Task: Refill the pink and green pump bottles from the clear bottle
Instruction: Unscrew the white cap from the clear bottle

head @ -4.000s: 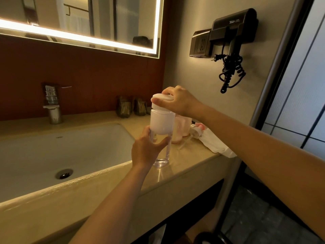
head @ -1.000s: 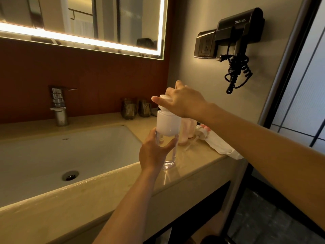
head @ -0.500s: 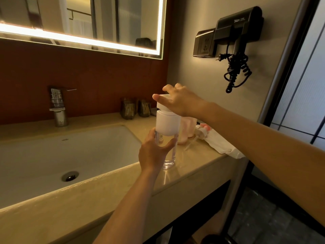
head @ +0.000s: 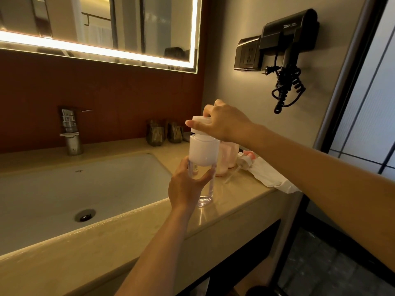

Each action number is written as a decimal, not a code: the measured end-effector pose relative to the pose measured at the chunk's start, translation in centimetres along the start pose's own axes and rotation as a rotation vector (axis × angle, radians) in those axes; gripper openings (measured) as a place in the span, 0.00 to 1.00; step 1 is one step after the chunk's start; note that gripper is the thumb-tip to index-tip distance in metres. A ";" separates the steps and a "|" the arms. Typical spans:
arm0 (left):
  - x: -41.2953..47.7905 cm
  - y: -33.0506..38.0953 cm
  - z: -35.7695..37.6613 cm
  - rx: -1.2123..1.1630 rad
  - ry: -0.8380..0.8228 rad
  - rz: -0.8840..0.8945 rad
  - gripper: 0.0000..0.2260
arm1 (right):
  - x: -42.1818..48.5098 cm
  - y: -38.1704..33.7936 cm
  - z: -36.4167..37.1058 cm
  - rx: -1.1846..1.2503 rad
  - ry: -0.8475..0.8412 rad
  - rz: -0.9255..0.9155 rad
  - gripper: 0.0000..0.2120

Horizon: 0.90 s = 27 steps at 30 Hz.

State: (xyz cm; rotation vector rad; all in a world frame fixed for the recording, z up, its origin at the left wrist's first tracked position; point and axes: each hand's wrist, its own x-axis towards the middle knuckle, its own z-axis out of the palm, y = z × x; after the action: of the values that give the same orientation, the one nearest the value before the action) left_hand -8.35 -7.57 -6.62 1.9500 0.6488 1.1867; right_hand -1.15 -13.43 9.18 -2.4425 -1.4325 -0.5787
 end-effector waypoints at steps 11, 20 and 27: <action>-0.1 0.0 0.0 0.008 0.018 -0.003 0.29 | 0.1 -0.1 0.2 0.181 -0.060 0.048 0.38; -0.1 -0.1 -0.1 0.013 0.008 0.009 0.29 | -0.3 0.1 -0.4 0.591 -0.249 -0.026 0.33; -0.2 0.0 -0.1 -0.008 0.013 0.011 0.29 | 0.0 -0.6 -0.5 0.079 -0.109 0.070 0.39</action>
State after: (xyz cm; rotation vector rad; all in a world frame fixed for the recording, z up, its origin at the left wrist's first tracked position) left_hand -8.52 -7.64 -6.71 1.9431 0.6401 1.2074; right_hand -1.82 -13.37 9.62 -2.4842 -1.3762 -0.3721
